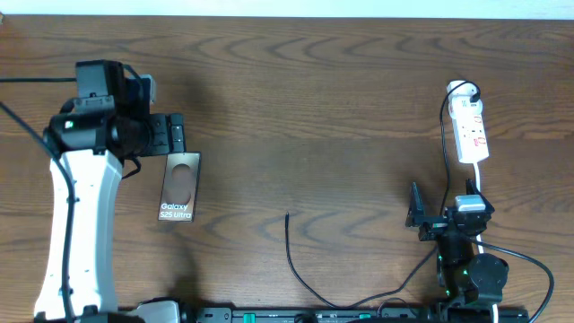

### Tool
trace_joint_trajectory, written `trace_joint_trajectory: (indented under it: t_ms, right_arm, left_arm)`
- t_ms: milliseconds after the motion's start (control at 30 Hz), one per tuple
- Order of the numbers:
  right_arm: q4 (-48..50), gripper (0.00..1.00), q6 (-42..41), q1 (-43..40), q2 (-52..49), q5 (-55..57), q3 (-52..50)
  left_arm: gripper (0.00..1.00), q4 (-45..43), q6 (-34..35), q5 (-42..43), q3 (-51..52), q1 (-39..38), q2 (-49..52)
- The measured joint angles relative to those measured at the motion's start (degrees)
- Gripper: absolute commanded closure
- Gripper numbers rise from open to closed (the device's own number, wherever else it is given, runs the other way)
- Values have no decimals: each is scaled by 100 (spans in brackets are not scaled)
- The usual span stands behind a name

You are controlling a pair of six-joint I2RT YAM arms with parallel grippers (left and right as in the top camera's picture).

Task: Plug charger to phone and switch on socket
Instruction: 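Move the left gripper forward over the Galaxy phone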

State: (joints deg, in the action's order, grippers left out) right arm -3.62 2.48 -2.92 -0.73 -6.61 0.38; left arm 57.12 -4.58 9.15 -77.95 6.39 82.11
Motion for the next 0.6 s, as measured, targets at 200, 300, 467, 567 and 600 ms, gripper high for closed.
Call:
trace_joint_trajectory:
  t_ms: [200, 300, 467, 567, 600]
  right_arm:
    - [0, 1, 0, 0, -2, 0, 0]
    - [0, 1, 0, 0, -2, 0, 0]
    - [0, 1, -2, -2, -2, 0, 0]
    - [0, 1, 0, 0, -2, 0, 0]
    - [0, 1, 0, 0, 0, 0, 0]
  left_arm:
    - [6, 11, 0, 0, 0, 0, 216]
    - [6, 11, 0, 0, 0, 0, 256]
    - [14, 11, 0, 0, 0, 0, 260]
    - [59, 11, -17, -4, 0, 0, 260]
    - [61, 11, -17, -2, 0, 0, 260]
